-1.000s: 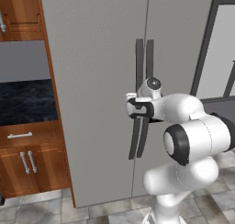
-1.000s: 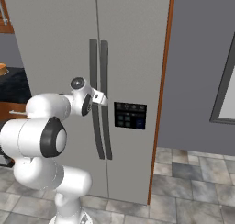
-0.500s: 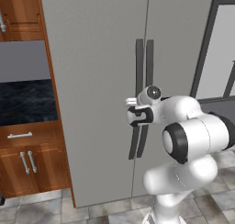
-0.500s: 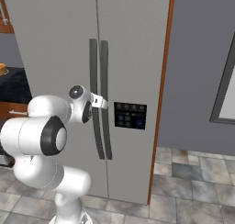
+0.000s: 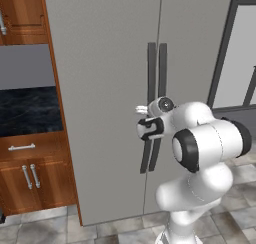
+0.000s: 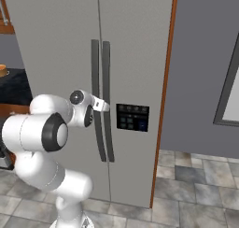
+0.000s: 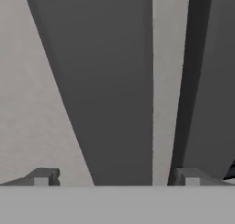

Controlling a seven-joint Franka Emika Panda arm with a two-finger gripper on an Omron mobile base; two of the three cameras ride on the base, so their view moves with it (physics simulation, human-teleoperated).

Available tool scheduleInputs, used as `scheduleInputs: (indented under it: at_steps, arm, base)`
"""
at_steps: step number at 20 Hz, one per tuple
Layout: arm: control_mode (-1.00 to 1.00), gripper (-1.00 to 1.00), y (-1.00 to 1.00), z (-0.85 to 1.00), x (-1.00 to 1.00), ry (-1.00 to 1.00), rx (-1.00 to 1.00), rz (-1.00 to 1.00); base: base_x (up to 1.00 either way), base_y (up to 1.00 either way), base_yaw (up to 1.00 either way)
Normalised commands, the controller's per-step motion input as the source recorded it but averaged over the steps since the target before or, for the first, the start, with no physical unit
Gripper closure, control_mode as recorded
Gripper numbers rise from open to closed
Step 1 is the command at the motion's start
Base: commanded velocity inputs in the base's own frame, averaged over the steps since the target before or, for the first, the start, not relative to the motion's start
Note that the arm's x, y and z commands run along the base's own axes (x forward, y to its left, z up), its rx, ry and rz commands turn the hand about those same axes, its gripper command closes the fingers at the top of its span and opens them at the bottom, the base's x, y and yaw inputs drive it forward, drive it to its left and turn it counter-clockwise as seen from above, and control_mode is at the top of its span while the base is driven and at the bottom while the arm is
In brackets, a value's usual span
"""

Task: Retrieve the chicken drumstick from the fridge and place it on the saucepan with marinade on the stove.

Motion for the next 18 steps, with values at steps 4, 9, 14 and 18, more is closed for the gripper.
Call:
scheduleInputs:
  at_steps: [4,9,14,18]
  arm:
    - [-1.00,1.00,0.00,-0.34,0.77,-0.07,0.00,0.00]
    - [-1.00,1.00,0.00,-0.21,0.57,0.00,0.00,0.00]
    - [-1.00,1.00,0.37,-0.33,0.04,0.00,0.00,0.06]
    - [-1.00,1.00,0.95,-0.11,-0.18,0.06,0.00,0.16]
  base:
    - [0.00,0.00,0.00]
    - [0.00,0.00,0.00]
    - [0.00,0.00,0.00]
    - [0.00,0.00,0.00]
